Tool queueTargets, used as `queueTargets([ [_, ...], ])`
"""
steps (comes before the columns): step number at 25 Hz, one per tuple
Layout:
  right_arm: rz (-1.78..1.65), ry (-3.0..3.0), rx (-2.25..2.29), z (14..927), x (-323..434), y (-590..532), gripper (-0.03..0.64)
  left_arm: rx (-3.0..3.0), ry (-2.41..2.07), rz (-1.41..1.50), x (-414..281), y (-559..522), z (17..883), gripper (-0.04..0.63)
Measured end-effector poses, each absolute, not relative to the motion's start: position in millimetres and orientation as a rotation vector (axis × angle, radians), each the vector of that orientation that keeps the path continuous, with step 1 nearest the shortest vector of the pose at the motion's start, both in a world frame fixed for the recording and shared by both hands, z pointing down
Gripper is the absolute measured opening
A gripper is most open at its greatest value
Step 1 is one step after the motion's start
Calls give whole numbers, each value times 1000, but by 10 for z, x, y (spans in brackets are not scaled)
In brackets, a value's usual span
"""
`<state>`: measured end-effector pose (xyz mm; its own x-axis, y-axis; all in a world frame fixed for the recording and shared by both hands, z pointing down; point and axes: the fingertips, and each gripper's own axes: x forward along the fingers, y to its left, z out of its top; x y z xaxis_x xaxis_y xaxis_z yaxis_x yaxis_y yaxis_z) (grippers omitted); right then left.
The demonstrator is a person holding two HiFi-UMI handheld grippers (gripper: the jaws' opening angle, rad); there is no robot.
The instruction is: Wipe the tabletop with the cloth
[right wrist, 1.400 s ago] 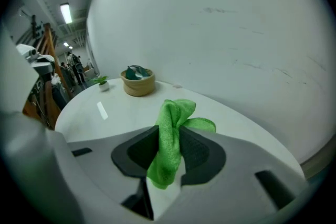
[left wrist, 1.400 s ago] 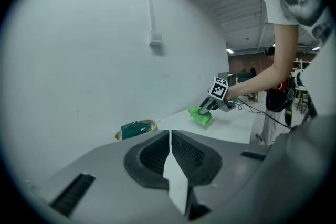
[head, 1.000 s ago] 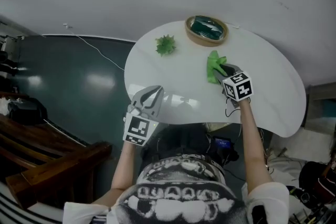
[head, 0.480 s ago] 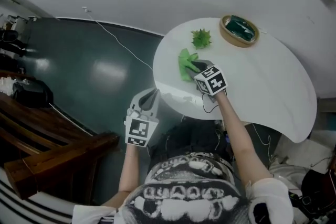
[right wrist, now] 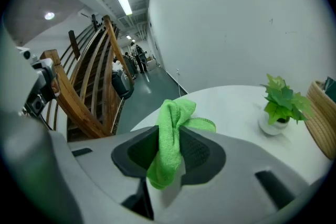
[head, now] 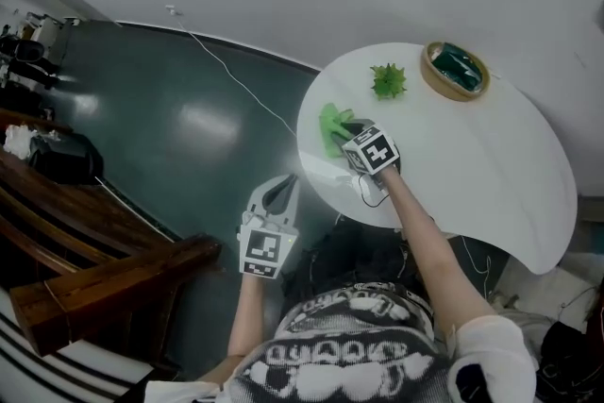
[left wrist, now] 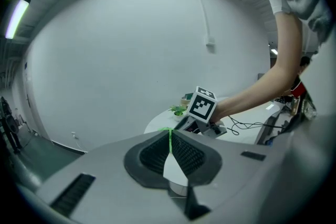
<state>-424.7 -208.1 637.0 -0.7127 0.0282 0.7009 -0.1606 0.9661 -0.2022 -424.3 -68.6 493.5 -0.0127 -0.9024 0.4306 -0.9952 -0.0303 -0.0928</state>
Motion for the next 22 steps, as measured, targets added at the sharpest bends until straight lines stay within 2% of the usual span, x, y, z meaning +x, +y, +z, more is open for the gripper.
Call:
queueTargets([
  [4, 357, -2324, 159, 6456, -3952, -2296, 120, 2075, -1940, 577, -4100, -897, 5001, 12],
  [10, 422, -2298, 335, 6506, -3126, -2791, 120, 2247, -1834, 617, -3603, -1406, 4904, 12],
  [22, 518, -2253, 621, 6488, -877, -3595, 120, 2450, -1623, 644, -1807, -2155, 4837, 12],
])
